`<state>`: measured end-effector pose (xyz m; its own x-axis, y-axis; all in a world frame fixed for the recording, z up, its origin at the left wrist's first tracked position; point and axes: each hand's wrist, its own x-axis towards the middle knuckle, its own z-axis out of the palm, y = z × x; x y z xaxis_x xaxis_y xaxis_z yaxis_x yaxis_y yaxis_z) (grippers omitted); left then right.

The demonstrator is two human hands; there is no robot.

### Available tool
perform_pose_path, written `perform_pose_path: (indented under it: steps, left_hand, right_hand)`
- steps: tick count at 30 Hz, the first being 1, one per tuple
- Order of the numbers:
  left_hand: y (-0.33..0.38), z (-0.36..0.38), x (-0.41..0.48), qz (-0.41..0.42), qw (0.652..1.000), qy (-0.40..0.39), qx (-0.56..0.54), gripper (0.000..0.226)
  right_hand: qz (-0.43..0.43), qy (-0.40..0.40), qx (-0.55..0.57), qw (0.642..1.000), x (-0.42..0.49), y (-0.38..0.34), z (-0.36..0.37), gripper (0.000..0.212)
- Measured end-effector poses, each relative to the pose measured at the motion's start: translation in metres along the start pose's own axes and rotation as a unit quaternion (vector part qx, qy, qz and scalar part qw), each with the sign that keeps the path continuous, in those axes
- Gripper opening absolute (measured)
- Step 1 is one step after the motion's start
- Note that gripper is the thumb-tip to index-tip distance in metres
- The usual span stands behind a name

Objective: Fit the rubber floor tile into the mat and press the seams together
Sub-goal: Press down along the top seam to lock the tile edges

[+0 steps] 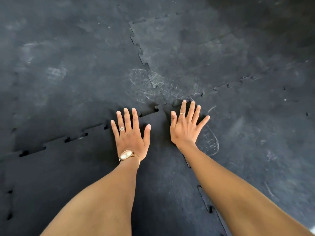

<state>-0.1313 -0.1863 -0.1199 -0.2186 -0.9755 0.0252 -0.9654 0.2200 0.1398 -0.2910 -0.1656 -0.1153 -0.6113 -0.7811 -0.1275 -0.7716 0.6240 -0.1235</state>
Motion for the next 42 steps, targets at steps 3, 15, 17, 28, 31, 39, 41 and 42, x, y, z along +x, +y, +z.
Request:
perform_pose_path:
  steps: [3,15,17,28,31,39,41,42]
  left_hand:
    - [0.002,-0.001,0.001,0.0,1.0,0.002,0.005,0.071]
    - [-0.001,-0.001,0.001,0.009,1.0,0.008,0.017,0.07]
    - [-0.002,-0.004,0.002,0.009,1.0,0.006,0.009,0.067]
    - [0.001,-0.008,0.133,-0.048,0.996,0.042,-0.058,0.059]
    - [-0.002,0.006,0.135,-0.024,0.999,0.035,-0.029,0.059]
    - [0.0,-0.001,0.132,-0.012,0.999,0.038,-0.001,0.059]
    - [-0.001,-0.002,0.131,-0.013,1.0,0.024,-0.011,0.058]
    - [-0.002,-0.004,0.132,-0.013,0.999,0.021,-0.035,0.056]
  right_hand:
    - [0.037,0.006,0.025,0.999,0.012,-0.006,-0.015,0.063]
    - [-0.135,-0.005,-0.014,0.991,0.074,-0.067,-0.013,0.06]
    - [-0.11,-0.019,-0.015,0.994,0.074,-0.072,-0.013,0.063]
    - [-0.113,-0.022,-0.033,0.993,0.081,-0.069,-0.003,0.064]
    - [-0.12,-0.001,-0.018,0.993,0.08,-0.069,-0.001,0.061]
    - [-0.095,-0.011,0.059,0.994,0.029,-0.05,0.001,0.064]
    - [-0.084,0.001,0.095,0.992,0.035,-0.057,-0.012,0.064]
    - [-0.079,0.031,0.113,0.99,0.043,-0.062,-0.023,0.064]
